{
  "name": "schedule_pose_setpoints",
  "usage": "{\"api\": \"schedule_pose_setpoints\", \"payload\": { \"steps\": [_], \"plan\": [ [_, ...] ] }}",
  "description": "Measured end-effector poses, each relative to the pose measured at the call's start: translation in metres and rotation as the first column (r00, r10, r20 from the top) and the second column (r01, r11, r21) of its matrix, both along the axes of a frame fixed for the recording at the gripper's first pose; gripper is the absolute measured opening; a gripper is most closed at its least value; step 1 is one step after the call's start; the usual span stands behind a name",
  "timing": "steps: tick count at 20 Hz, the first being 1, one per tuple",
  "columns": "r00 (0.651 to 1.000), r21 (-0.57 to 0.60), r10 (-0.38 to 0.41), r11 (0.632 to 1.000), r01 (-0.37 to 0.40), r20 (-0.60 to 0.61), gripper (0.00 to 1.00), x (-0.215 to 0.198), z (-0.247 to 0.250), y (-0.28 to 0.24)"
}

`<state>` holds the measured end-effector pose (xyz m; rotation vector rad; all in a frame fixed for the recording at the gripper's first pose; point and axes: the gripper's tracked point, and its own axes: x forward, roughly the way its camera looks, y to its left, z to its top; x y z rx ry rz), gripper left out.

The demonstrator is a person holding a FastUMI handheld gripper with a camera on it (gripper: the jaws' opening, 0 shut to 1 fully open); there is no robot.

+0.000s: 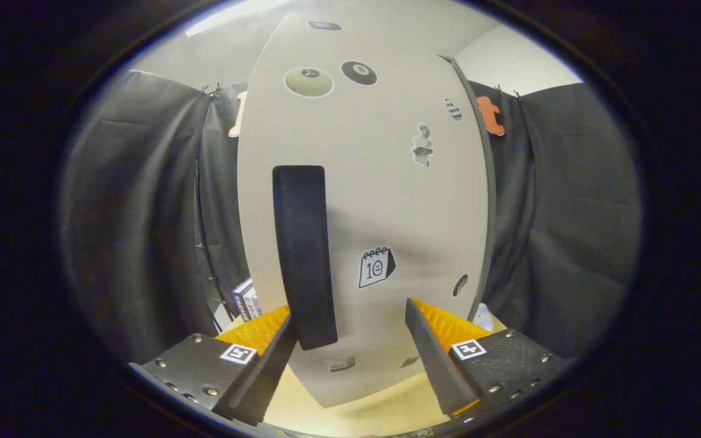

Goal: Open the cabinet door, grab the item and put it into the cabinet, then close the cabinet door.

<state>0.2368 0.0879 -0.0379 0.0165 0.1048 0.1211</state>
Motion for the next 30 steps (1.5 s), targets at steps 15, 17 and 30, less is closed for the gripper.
{"api": "schedule_pose_setpoints", "payload": {
  "steps": [15,17,30],
  "plan": [
    [0.995,-0.048,0.020,0.999,-0.016,0.094,1.00,0.107,0.003,0.056],
    [0.994,-0.046,-0.007,0.999,0.013,0.111,1.00,0.114,0.003,0.058],
    [0.988,-0.061,-0.027,0.997,0.036,0.152,1.00,0.116,0.006,0.061]
  ]
}}
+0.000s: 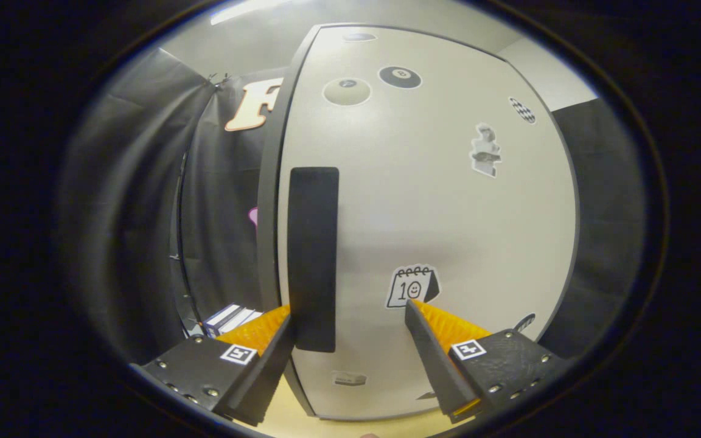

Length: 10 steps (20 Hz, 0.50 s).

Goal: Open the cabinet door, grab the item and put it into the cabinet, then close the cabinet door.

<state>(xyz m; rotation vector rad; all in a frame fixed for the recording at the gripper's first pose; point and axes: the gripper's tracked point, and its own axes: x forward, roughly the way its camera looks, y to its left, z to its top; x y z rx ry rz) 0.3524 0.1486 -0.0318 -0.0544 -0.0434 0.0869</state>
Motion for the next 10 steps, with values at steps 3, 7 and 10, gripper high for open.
{"api": "schedule_pose_setpoints", "payload": {
  "steps": [3,7,10],
  "plan": [
    [0.999,-0.009,0.013,1.000,-0.013,0.034,1.00,-0.028,0.012,0.000],
    [1.000,0.014,0.010,1.000,-0.010,0.022,0.99,-0.085,0.022,-0.011],
    [0.999,-0.002,-0.020,1.000,0.020,0.033,0.99,-0.133,0.034,-0.033]
  ]
}}
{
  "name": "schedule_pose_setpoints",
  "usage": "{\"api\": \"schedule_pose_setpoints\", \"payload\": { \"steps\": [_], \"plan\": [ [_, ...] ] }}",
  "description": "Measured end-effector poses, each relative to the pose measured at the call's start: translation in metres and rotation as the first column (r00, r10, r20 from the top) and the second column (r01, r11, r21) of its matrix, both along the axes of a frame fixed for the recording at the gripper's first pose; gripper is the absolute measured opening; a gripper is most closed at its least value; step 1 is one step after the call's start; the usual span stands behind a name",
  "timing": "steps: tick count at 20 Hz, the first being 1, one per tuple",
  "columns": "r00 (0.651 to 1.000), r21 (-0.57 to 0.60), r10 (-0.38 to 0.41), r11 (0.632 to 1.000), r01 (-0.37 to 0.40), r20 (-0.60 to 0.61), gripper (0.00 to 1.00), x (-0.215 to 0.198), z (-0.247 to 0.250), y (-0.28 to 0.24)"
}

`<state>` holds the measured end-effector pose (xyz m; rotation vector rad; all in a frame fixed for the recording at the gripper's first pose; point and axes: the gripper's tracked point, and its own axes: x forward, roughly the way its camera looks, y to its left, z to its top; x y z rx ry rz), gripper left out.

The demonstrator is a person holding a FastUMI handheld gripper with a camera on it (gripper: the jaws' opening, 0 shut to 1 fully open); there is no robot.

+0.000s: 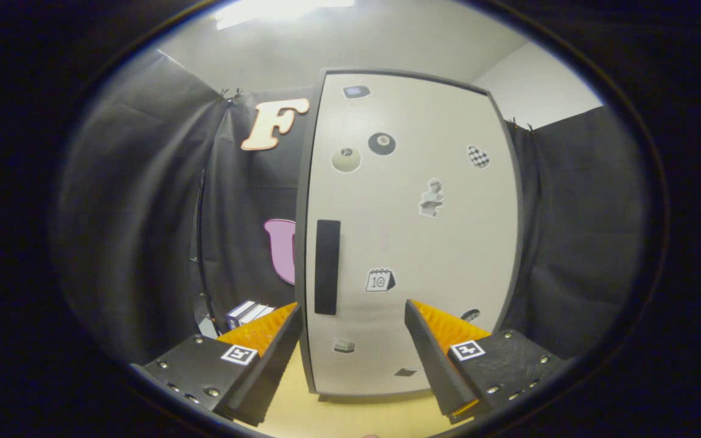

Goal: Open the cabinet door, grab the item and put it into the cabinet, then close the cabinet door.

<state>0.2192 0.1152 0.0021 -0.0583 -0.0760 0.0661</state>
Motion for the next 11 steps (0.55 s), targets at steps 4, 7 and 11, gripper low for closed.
{"api": "schedule_pose_setpoints", "payload": {
  "steps": [4,7,11],
  "plan": [
    [0.999,-0.002,-0.039,0.999,0.039,-0.005,0.99,-0.056,0.003,-0.024],
    [0.998,-0.020,-0.063,0.998,0.062,-0.017,0.99,-0.088,0.003,-0.038],
    [0.997,-0.008,-0.067,0.998,0.067,-0.027,0.99,-0.124,0.012,-0.048]
  ]
}}
